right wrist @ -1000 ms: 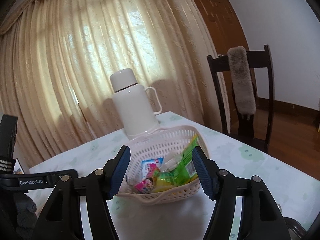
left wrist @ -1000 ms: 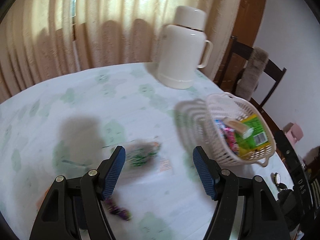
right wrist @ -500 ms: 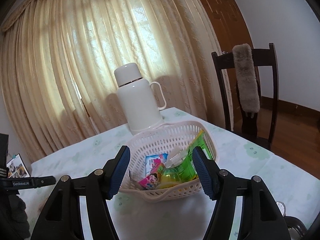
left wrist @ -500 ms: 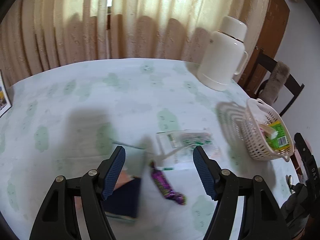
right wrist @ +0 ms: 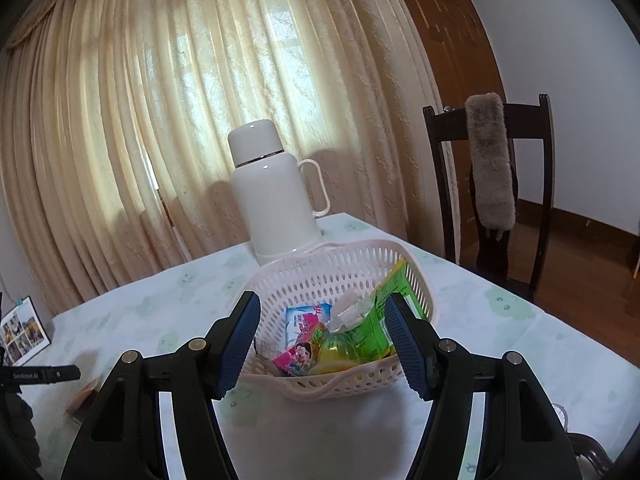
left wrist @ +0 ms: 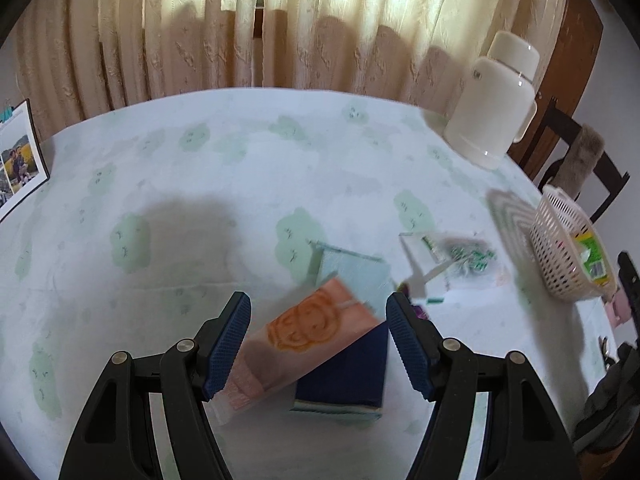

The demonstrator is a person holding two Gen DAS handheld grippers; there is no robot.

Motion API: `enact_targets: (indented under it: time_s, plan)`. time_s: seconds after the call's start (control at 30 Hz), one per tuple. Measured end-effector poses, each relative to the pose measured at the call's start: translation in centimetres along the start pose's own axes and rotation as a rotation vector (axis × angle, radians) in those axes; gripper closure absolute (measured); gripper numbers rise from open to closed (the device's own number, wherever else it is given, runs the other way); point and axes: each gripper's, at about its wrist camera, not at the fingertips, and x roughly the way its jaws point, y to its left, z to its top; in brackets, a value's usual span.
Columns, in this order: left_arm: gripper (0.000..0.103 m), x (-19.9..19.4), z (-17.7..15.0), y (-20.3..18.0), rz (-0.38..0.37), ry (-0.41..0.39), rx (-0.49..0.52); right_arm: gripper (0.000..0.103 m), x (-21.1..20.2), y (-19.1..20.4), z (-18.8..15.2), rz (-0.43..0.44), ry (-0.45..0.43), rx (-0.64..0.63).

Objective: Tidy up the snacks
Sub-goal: 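Move both tools back over the remaining snacks, then grasp the pink smiley-face pack with the left gripper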

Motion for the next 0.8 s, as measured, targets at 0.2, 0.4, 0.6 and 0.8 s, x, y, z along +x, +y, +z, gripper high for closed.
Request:
enact_targets:
  time_s: [0.2,0.4,0.6,0.8]
  plan:
    - [0.037,1.1,-0.7,0.4,-0.003,0.029,0.028,0.037,0.0,0.1,-0.1,-0.01,0.004,-0.008]
    - [0.037,1.9,-0.9,2.0,0.013,0.047,-0.023,0.037,0.0,0.2,-0.1,-0.011,0.005,-0.009]
    - [0.037,2.0,-0.8,4.0,0.088,0.036,-0.073,0.037,0.0,0.1,0.0,-0.011,0.004,-0.008]
    - [0.037,2.2,-1.2,4.8,0.128,0.04,-0.083,0.037,0.0,0.1,0.0,-0.012,0.003,-0.009]
